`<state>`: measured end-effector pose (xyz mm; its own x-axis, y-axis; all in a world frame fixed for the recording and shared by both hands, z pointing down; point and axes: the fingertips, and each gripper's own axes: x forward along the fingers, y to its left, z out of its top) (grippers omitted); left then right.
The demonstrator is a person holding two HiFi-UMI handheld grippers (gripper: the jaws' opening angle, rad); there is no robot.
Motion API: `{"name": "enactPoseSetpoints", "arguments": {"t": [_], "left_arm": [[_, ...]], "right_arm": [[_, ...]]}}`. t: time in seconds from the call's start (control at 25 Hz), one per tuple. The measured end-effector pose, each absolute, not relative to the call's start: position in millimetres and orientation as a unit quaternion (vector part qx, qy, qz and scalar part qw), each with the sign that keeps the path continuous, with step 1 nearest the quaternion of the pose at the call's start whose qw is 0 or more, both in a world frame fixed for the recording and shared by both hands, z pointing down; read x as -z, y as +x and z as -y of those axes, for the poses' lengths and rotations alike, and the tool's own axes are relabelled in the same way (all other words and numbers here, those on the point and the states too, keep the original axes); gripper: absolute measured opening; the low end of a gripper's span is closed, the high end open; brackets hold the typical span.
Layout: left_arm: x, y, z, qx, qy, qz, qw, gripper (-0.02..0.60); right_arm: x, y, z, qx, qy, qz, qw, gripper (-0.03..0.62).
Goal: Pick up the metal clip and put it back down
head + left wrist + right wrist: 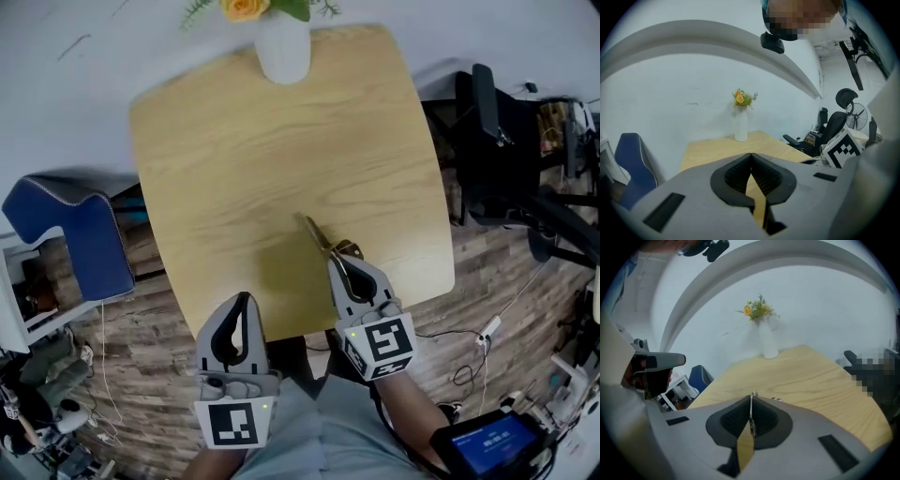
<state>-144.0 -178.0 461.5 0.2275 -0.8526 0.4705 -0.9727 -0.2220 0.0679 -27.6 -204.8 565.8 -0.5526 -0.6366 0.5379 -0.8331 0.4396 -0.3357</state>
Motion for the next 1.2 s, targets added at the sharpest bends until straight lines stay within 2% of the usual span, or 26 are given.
{"name": "enactPoseSetpoints", "arguments": {"t": [0.72,1.0,1.2], "left_arm": [[-294,-146,96,-0.051,0.705,0.706,0.038,0.018],[-266,-182,62,-0.032,0.654,0.755,0.011,0.018],[-268,-215,43,-0.028,0.619,0.785,0.019,0.018]], "right_arm": [[-340,-42,185,-0.114,0.367,0.922,0.051,0.048],[-305,-91,167,-0.078,0.303,0.949,0.038,0.048],[-308,-135,153,-0.072,0.259,0.962,0.047,0.048]]}}
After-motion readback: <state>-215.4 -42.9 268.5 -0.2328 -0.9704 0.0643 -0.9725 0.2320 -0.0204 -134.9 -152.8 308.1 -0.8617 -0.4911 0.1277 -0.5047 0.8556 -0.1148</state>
